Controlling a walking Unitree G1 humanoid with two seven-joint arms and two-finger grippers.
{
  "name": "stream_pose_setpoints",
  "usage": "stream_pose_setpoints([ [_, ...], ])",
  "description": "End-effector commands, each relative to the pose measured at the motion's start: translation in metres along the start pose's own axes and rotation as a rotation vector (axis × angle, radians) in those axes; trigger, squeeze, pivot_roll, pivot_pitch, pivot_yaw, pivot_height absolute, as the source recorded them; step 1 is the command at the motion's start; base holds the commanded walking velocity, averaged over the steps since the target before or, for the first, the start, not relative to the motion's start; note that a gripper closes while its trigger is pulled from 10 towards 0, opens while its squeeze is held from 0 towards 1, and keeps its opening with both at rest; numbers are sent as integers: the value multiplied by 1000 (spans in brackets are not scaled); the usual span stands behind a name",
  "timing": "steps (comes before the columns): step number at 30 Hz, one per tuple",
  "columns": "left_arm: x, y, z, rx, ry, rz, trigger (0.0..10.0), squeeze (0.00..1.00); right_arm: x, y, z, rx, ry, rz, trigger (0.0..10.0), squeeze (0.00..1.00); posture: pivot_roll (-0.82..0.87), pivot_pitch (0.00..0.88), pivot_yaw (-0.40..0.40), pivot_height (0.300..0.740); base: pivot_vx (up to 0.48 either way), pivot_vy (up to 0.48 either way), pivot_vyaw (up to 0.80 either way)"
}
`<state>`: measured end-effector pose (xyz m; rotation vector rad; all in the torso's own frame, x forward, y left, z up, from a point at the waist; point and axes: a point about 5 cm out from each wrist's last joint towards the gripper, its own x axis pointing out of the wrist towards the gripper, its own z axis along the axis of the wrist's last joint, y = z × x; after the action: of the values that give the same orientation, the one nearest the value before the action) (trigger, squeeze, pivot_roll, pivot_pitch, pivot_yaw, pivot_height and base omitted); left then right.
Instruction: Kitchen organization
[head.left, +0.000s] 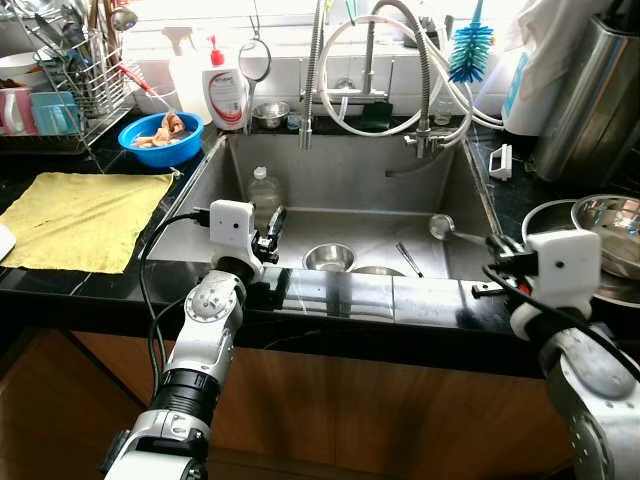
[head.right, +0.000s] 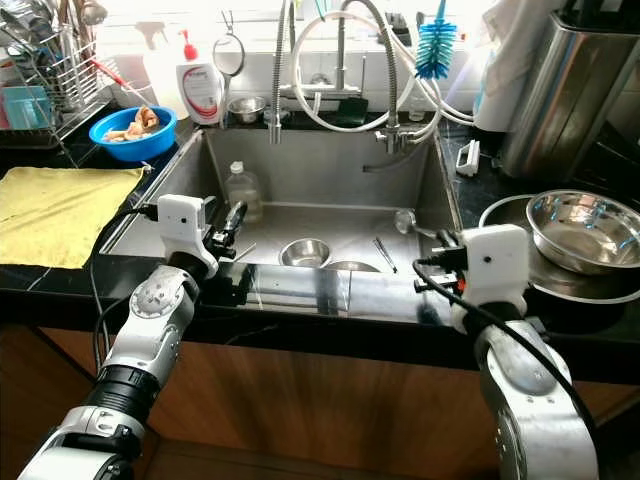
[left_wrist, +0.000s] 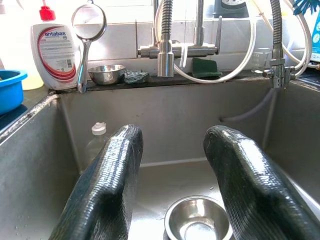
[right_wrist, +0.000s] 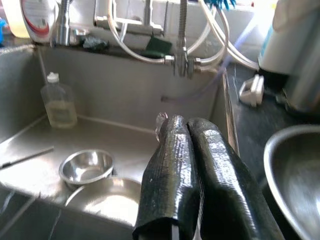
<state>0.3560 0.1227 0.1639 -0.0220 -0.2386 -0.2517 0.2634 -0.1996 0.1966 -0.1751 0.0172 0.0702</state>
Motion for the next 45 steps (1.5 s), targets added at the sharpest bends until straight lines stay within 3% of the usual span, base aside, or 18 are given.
stream_pose_setpoints([
  [1,2,1,3,13,-8,1,10000,0,6,5,0,-5,10,46,10000,0,-65,0,48,740,0,0,0],
  [5,2,2,3,13,-8,4,10000,0,13,10,0,3,9,79,10000,0,-64,0,46,740,0,0,0],
  [9,2,2,3,14,-6,4,10000,0,21,6,-12,27,82,31,10000,0,-64,0,47,740,0,0,0],
  [16,1,0,2,12,-7,2,10000,0,31,8,-14,53,86,6,10000,0,-63,0,45,740,0,0,0],
  [26,1,0,2,13,-3,-2,10000,0,34,4,-23,67,114,-46,10000,0,-59,0,45,740,0,0,0],
  [27,1,-1,2,12,-4,-4,10000,0,34,4,-23,73,113,-48,10000,804,-59,0,45,740,0,0,0],
  [28,1,-1,2,12,-4,-5,10000,0,35,4,-23,78,112,-48,10000,804,-59,0,46,740,0,0,0],
  [29,1,-1,2,12,-5,-6,10000,0,35,5,-23,79,110,-48,10000,1000,-58,0,47,740,0,0,0],
  [37,1,0,2,14,-4,-14,10000,0,36,8,-20,62,84,-42,10000,1000,-55,0,52,740,0,0,0],
  [38,1,0,2,14,-4,-15,10000,0,36,9,-18,60,67,-42,10000,0,-56,0,54,740,0,0,0],
  [43,2,-1,3,15,-8,-18,10000,0,35,1,-1,46,-43,-129,10000,0,-54,0,55,740,0,0,0],
  [45,2,-1,4,15,-8,-18,10000,0,31,-10,13,10,-111,-219,10000,0,-55,0,55,740,0,0,0],
])
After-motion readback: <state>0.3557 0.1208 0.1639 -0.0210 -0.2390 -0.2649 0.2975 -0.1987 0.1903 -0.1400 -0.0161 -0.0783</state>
